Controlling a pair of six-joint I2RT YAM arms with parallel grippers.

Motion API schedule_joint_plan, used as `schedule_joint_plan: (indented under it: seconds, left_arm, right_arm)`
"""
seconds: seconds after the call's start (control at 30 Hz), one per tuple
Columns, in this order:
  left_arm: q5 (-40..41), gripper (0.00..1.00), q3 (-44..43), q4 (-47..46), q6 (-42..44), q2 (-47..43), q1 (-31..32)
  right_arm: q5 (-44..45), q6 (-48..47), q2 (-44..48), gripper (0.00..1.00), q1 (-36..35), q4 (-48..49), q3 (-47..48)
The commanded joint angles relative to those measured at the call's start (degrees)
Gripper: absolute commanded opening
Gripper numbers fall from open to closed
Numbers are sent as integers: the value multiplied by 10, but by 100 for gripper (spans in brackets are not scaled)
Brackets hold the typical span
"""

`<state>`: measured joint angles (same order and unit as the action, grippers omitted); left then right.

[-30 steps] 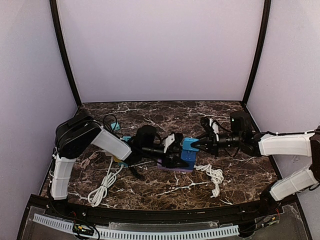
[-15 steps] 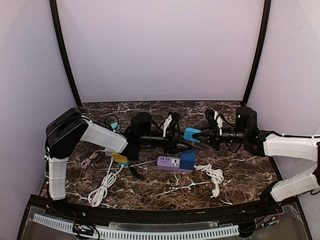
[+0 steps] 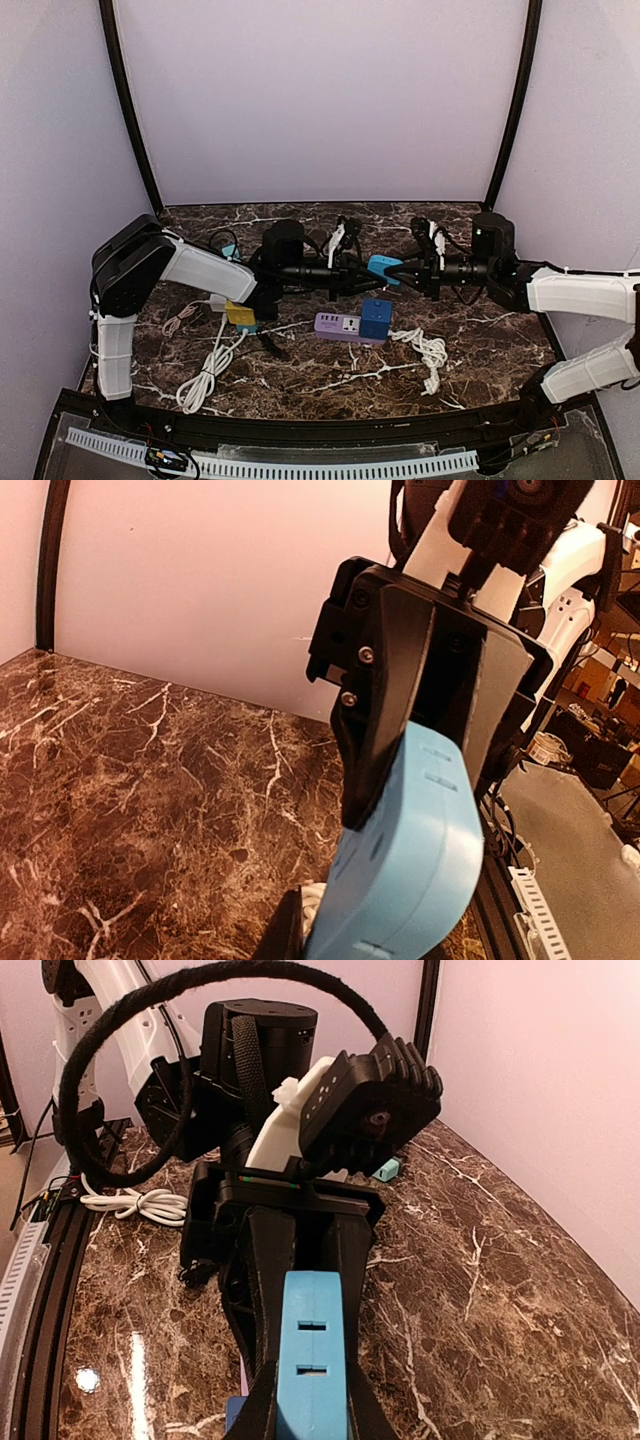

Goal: Insert the plug
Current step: Adjust the plug.

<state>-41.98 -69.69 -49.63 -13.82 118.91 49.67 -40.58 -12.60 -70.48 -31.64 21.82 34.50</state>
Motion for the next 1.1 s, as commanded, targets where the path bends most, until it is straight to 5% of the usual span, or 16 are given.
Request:
schedule_joint_plan:
  seconds: [0.0, 0.4, 0.57, 0.7, 1.07]
  left_arm:
    - [-21, 11, -1, -15, 40, -6, 3]
    - [-31, 8, 23, -33, 93, -13, 4]
    - [-30, 29, 30, -38, 96, -14, 4]
    - [-29, 30, 33, -39, 97, -17, 4]
    - [-25, 4, 37, -44, 96, -18, 4]
  right_arm:
    - [-22, 20, 13, 0, -4, 24, 21]
    - [-39, 27, 15, 0, -2, 3, 29]
    - [-40, 26, 8, 0, -1, -2, 32]
    - [-41, 27, 9, 0, -1, -1, 31]
    - [-38, 26, 12, 0, 0, -3, 29]
